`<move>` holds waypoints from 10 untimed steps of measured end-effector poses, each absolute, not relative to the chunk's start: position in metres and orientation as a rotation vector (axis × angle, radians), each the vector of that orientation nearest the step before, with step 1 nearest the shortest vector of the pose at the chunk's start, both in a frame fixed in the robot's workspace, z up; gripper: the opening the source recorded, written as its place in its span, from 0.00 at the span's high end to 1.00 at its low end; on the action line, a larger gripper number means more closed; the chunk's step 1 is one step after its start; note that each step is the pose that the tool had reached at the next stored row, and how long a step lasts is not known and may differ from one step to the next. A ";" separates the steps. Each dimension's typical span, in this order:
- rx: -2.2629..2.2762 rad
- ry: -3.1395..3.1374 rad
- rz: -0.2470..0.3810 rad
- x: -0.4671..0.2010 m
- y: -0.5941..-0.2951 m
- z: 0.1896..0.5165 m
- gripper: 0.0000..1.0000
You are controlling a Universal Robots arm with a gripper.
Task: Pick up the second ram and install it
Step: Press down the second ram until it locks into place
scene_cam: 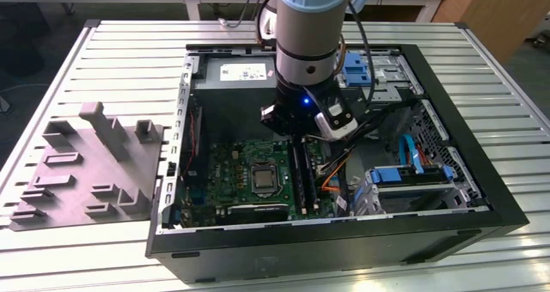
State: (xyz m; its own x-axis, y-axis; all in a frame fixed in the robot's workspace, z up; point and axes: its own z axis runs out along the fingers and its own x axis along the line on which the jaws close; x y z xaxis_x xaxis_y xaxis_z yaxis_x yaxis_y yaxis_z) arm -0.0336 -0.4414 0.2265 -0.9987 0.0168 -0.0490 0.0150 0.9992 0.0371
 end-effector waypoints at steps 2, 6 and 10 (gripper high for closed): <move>0.025 3.092 0.056 -0.034 -0.441 0.224 0.90; 0.025 3.092 0.056 -0.034 -0.441 0.224 0.90; 0.025 3.092 0.057 -0.034 -0.441 0.221 0.90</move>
